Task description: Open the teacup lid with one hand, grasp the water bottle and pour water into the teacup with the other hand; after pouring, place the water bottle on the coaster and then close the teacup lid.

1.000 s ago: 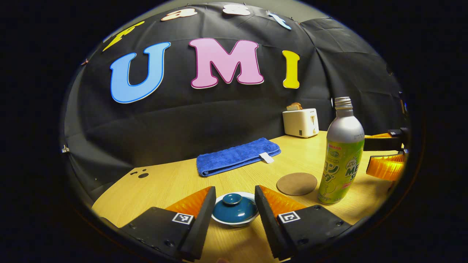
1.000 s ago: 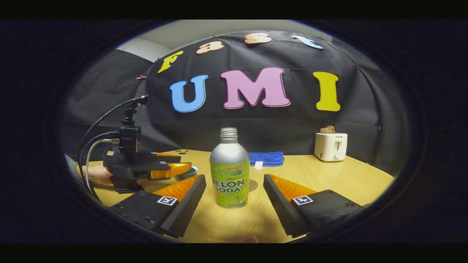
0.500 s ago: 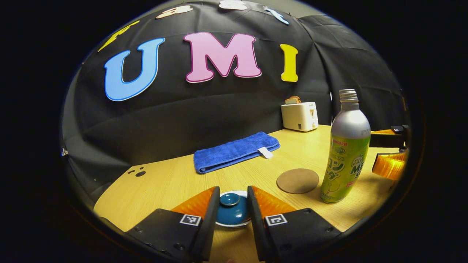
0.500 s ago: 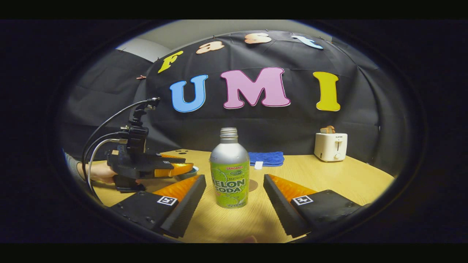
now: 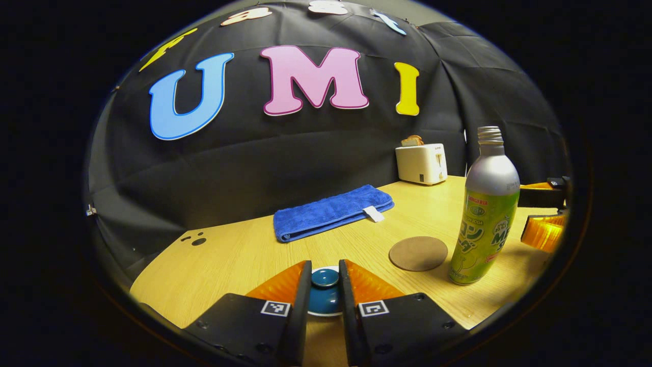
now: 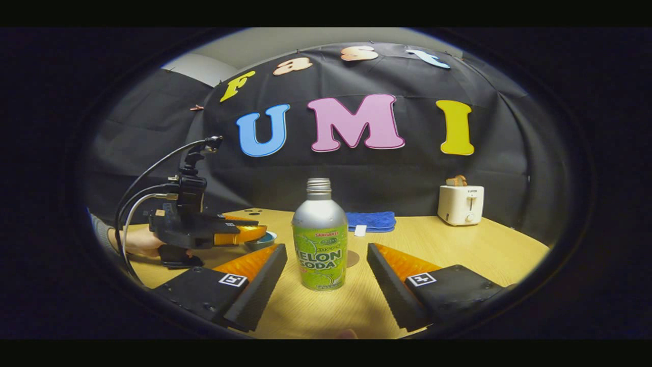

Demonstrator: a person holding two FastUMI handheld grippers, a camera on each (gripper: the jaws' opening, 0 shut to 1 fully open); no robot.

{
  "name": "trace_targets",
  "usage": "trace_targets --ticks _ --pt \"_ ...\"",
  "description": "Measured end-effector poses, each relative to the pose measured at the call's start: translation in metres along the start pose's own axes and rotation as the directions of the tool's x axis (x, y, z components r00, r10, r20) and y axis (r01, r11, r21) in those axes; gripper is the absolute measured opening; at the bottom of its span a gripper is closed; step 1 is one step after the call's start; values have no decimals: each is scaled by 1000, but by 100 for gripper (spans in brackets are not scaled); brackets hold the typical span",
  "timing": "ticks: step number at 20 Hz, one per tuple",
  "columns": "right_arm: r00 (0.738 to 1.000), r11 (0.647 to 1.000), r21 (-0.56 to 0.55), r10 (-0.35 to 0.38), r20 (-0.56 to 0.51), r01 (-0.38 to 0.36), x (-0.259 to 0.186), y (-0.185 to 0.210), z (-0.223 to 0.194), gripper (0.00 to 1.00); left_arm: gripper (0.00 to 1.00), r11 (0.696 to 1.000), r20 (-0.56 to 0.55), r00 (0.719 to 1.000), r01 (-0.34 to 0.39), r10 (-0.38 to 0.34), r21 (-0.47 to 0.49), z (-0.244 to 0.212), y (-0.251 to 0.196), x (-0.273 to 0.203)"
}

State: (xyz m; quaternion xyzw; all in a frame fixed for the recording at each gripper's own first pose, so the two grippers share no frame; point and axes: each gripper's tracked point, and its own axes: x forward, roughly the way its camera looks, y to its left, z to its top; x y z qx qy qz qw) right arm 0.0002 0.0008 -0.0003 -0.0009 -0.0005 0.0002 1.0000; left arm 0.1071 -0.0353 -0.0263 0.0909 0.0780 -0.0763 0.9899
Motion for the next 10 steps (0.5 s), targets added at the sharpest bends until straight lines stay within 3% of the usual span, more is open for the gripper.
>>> trace_targets --ticks 6,10 --pt "1000 1000 0 0 0 0 1 -1 0 98 34 999 37 999 -5 7 -53 2 6 -9" --pt "1000 1000 0 9 -1 -9 8 3 -1 98 33 988 59 998 -8 17 -155 -1 10 -39"
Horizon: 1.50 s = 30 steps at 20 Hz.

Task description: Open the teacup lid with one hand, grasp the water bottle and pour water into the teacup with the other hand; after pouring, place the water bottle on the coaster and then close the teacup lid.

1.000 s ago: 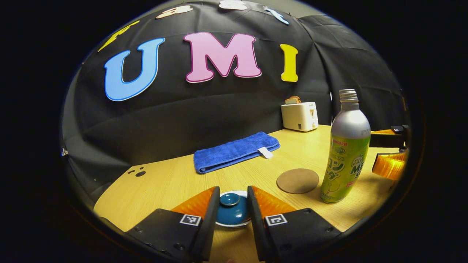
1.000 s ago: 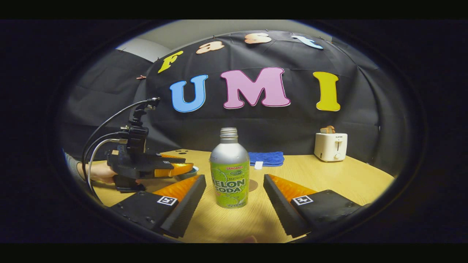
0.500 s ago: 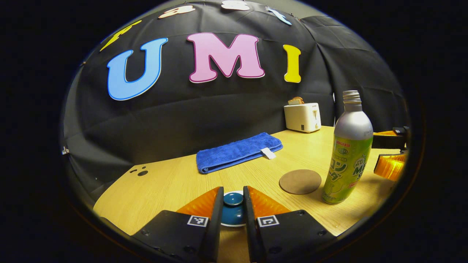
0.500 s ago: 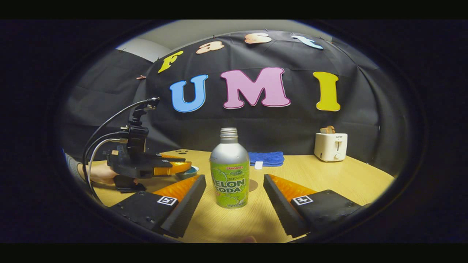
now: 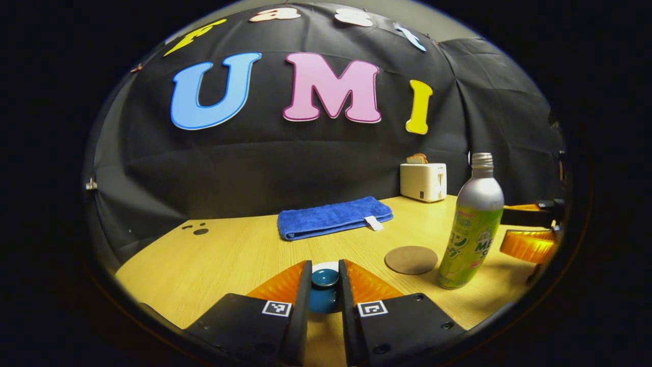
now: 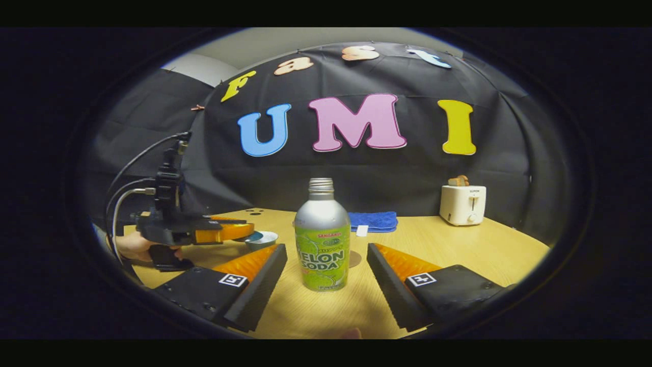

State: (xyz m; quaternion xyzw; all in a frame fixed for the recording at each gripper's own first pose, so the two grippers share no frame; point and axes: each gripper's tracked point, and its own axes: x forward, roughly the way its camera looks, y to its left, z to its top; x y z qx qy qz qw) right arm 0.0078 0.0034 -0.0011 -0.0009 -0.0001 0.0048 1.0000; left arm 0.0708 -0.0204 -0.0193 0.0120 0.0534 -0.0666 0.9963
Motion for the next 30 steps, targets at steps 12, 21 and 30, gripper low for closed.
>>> trace_targets --ticks 12,21,30 --pt "997 997 -1 -80 -5 80 43 -5 -2 98 33 980 127 975 -173 184 -93 7 53 -78" --pt "991 980 -156 -131 -31 125 63 -11 1 80 33 967 111 961 -249 254 -55 0 95 -92" --pt "983 512 -853 -182 11 104 84 -9 34 80 33 967 111 960 -252 255 -45 -1 108 -94"
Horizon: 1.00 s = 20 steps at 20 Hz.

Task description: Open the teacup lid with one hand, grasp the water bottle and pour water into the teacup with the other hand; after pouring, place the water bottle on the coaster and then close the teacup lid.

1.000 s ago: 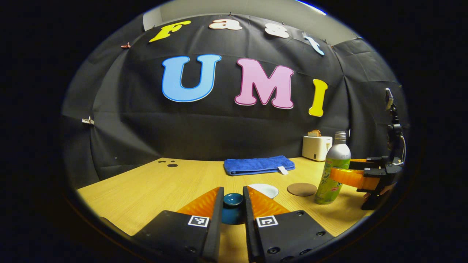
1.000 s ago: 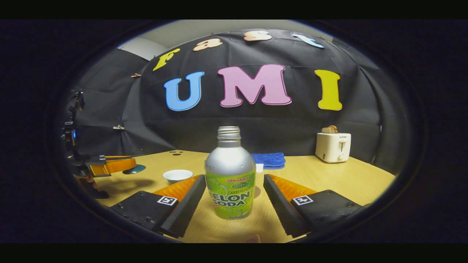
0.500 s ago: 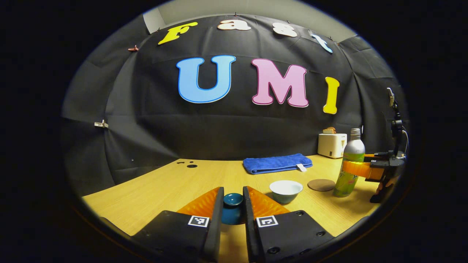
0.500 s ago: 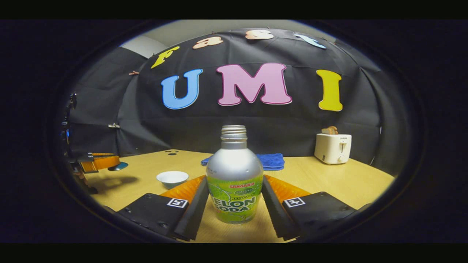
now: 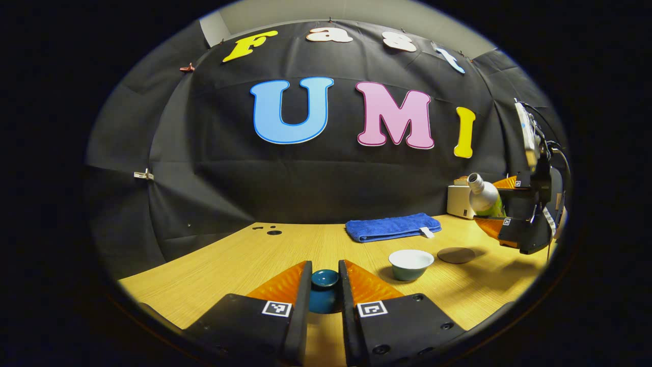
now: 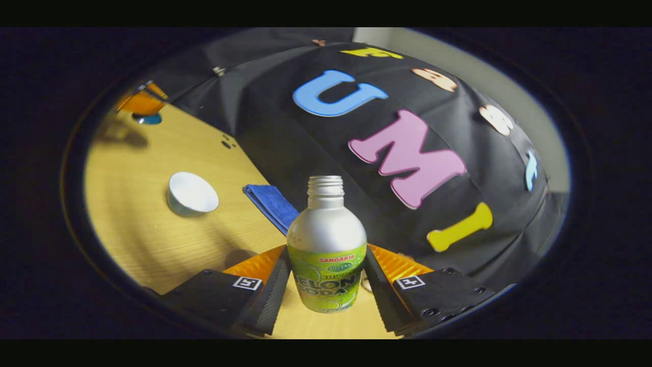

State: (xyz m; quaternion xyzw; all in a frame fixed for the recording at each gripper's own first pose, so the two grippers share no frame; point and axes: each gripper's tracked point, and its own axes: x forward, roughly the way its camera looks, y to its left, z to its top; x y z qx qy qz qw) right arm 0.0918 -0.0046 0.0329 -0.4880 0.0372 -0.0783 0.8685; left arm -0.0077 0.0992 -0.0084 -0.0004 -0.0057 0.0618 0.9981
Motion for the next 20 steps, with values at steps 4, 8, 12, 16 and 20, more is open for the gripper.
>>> trace_targets --ticks 4,8,12,16,20 --pt "998 963 -271 27 59 -10 1 13 14 77 33 1000 -1 1000 -10 10 0 0 7 0" --pt "994 898 -439 77 83 -33 -2 32 20 80 33 1000 -2 1000 -26 26 -1 -1 12 0" --pt "990 838 -545 104 95 -36 -7 41 25 80 33 1000 -2 1000 -26 26 0 0 12 0" --pt "987 764 -644 131 89 -43 -3 53 15 79 33 1000 -2 1000 -26 26 0 -1 12 0" --pt "984 696 -716 158 79 -54 5 59 14 79 33 1000 -3 1000 -21 21 -1 -1 12 0"
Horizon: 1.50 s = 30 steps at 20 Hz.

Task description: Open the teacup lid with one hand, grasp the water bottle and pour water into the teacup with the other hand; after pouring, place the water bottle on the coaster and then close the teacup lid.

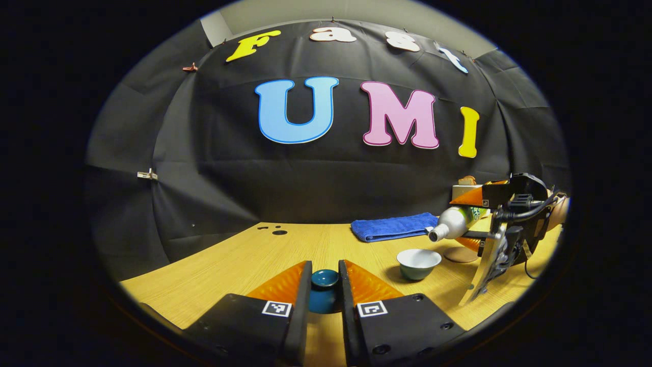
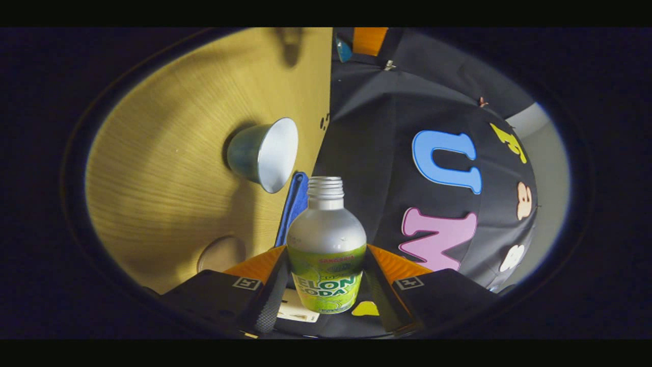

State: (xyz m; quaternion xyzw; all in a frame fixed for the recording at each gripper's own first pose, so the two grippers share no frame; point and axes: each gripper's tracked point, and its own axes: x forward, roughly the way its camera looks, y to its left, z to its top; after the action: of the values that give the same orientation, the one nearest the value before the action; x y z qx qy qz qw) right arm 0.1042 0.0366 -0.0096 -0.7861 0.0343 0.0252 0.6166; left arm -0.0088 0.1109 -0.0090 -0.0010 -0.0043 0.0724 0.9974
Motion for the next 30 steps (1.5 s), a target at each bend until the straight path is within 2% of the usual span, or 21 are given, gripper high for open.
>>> trace_targets --ticks 5,10,11,12,14,19,20,21,22,25,26,30 --pt "1000 993 -116 0 14 2 3 -3 3 80 33 1000 1 1000 5 -5 0 1 -1 0" --pt "1000 988 -155 -2 12 4 7 -8 0 79 33 1000 0 1000 11 -11 -1 0 -2 1" --pt "1000 986 -168 -6 12 8 7 -10 -1 76 33 1000 0 1000 11 -11 -1 1 -2 0" --pt "1000 983 -184 -11 12 13 7 -12 -2 79 33 1000 0 1000 11 -11 -1 0 -1 0" --pt "1000 977 -213 -17 14 20 8 -15 -4 76 33 1000 0 1000 11 -11 0 0 -2 0" --pt "999 960 -280 -23 34 32 9 -23 -2 79 33 1000 0 1000 15 -15 0 0 -1 0" --pt "999 952 -304 -27 39 38 8 -27 -2 82 33 1000 0 1000 15 -15 0 0 -1 0" --pt "998 947 -319 -34 44 46 7 -31 -2 76 33 1000 0 1000 15 -15 0 1 -2 0" --pt "998 942 -331 -40 48 53 8 -34 0 82 33 1000 -1 1000 15 -15 0 1 -2 0" --pt "997 920 -385 -46 66 68 10 -43 4 79 33 1000 -1 1000 18 -18 -1 1 -3 0" --pt "995 898 -431 -62 82 91 10 -53 7 82 33 1000 -1 1000 19 -19 -1 1 -2 0" --pt "992 848 -516 -76 106 120 11 -67 11 79 33 1000 -1 1000 19 -19 -1 1 -2 0"
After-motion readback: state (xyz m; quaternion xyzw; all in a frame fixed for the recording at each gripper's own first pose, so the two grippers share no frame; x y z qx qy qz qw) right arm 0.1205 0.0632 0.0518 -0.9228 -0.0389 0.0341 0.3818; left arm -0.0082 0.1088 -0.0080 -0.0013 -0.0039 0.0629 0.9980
